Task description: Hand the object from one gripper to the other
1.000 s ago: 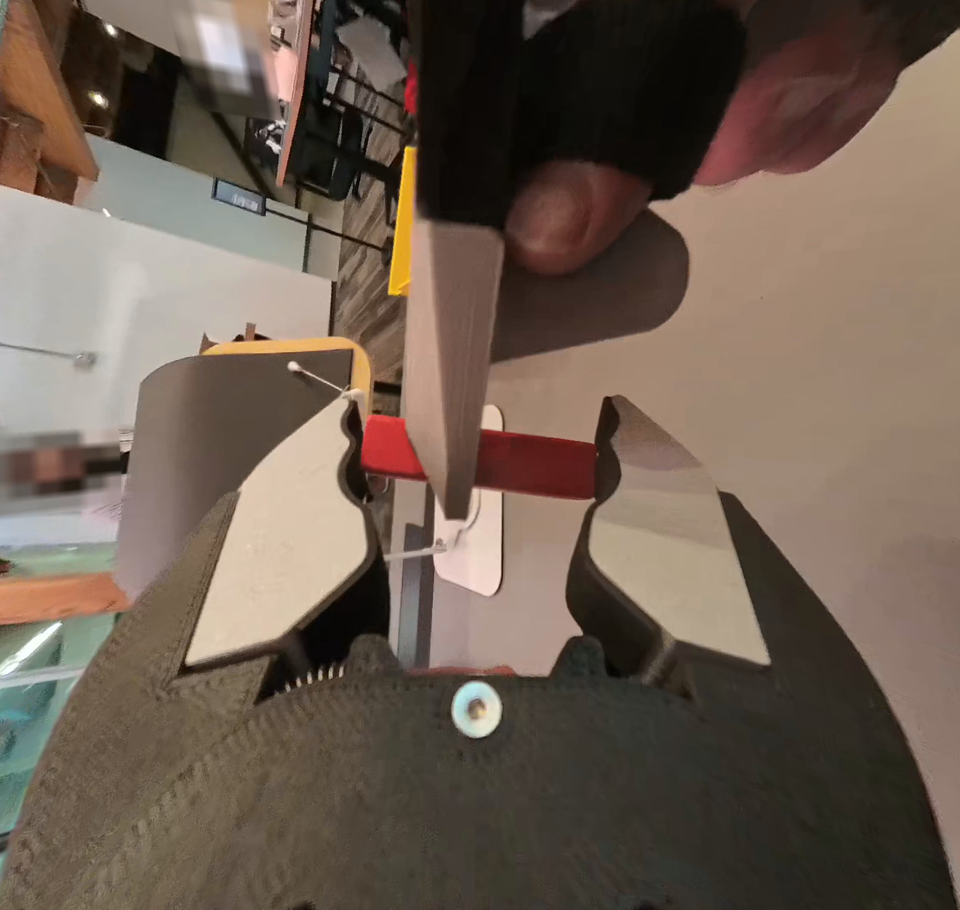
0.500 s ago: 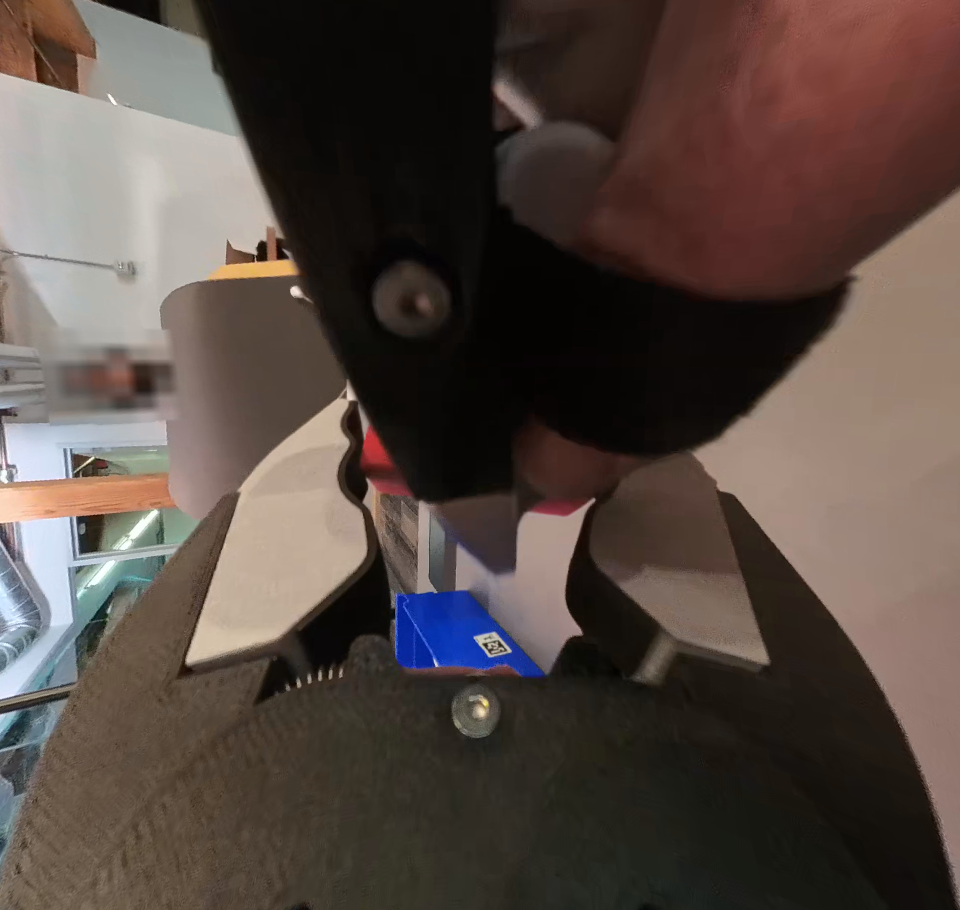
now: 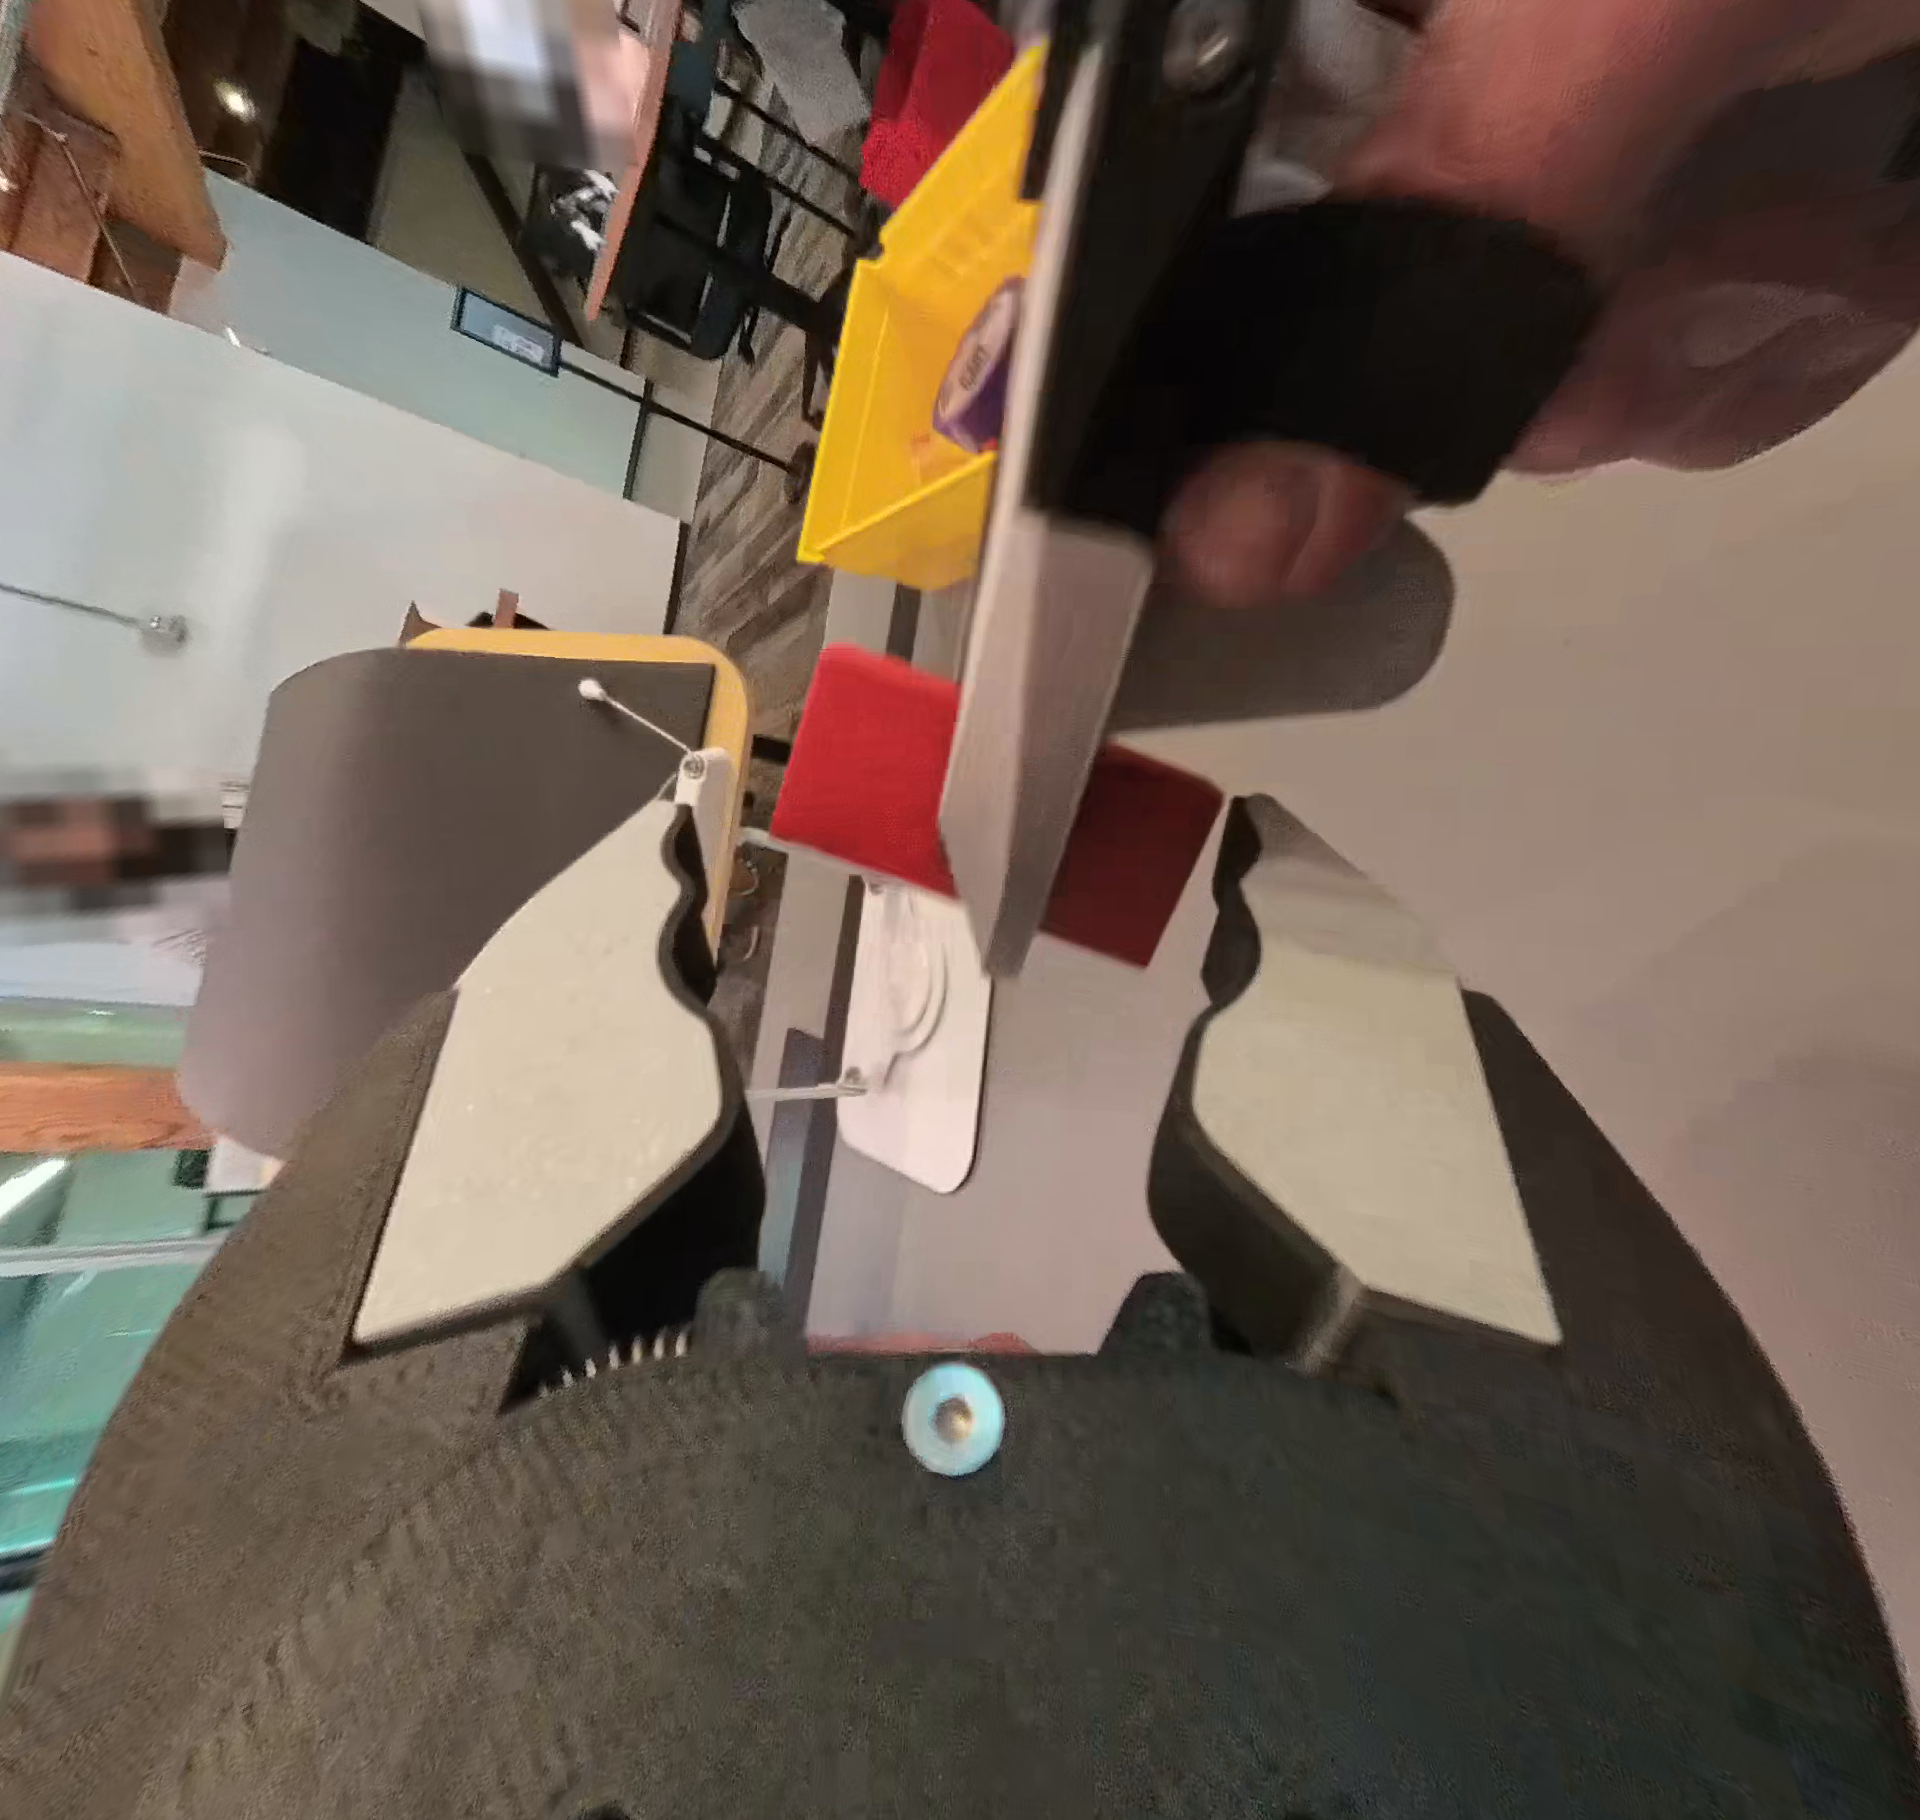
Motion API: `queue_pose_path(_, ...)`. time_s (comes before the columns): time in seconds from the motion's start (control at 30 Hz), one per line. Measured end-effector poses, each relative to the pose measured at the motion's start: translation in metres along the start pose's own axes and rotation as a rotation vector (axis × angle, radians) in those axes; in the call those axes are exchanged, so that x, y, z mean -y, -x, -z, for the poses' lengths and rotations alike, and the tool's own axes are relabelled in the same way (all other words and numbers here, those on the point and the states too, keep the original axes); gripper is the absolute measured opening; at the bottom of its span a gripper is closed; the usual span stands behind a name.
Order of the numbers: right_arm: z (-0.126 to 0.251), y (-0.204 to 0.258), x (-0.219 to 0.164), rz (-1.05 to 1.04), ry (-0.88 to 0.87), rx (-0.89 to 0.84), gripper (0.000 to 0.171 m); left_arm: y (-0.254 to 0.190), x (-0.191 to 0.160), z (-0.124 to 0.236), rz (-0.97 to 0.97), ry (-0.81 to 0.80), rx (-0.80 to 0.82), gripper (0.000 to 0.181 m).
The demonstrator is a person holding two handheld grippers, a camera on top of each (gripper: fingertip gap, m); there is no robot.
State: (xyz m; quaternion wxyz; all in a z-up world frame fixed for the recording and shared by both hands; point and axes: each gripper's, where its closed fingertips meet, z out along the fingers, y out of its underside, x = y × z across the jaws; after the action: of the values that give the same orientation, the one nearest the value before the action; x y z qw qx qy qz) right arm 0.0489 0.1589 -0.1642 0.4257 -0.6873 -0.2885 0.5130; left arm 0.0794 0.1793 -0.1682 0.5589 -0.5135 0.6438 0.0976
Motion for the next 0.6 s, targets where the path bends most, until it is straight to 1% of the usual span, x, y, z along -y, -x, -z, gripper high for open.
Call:
queue_pose_path(0.07,0.007,0.000,0.003,-0.032,-0.022,0.048,0.014,0.003,0.003,0.004,0.097,-0.061,-0.042,0.095)
queue_pose_path(0.17,0.014,0.005,0.008,-0.097,-0.064,0.154,0.014,-0.001,0.016,0.011,0.307,-0.201,-0.183,0.091)
queue_pose_path(0.2,0.016,0.008,0.010,-0.114,-0.086,0.195,0.014,-0.004,0.018,0.012,0.408,-0.228,-0.263,0.087)
queue_pose_path(0.23,0.019,0.009,0.014,-0.111,-0.121,0.217,0.014,-0.009,0.020,0.014,0.510,-0.248,-0.351,0.080)
queue_pose_path(0.27,0.021,0.008,0.018,-0.099,-0.159,0.223,0.014,-0.014,0.023,0.016,0.611,-0.270,-0.445,0.078)
queue_pose_path(0.33,0.023,0.013,0.021,-0.068,-0.187,0.256,0.014,-0.027,0.031,0.021,0.809,-0.304,-0.658,0.081)
queue_pose_path(0.37,0.024,0.015,0.023,-0.032,-0.199,0.258,0.014,-0.033,0.035,0.025,0.905,-0.330,-0.763,0.076)
queue_pose_path(0.43,0.024,0.021,0.022,0.013,-0.186,0.276,0.014,-0.034,0.048,0.035,1.089,-0.438,-0.941,0.056)
queue_pose_path(0.47,0.023,0.023,0.021,0.031,-0.180,0.278,0.015,-0.033,0.051,0.038,1.159,-0.470,-1.000,0.049)
queue_pose_path(0.53,0.022,0.024,0.019,0.046,-0.180,0.283,0.015,-0.035,0.052,0.037,1.213,-0.493,-1.041,0.040)
queue_pose_path(0.6,0.021,0.025,0.018,0.066,-0.172,0.275,0.014,-0.036,0.049,0.033,1.220,-0.487,-1.028,0.031)
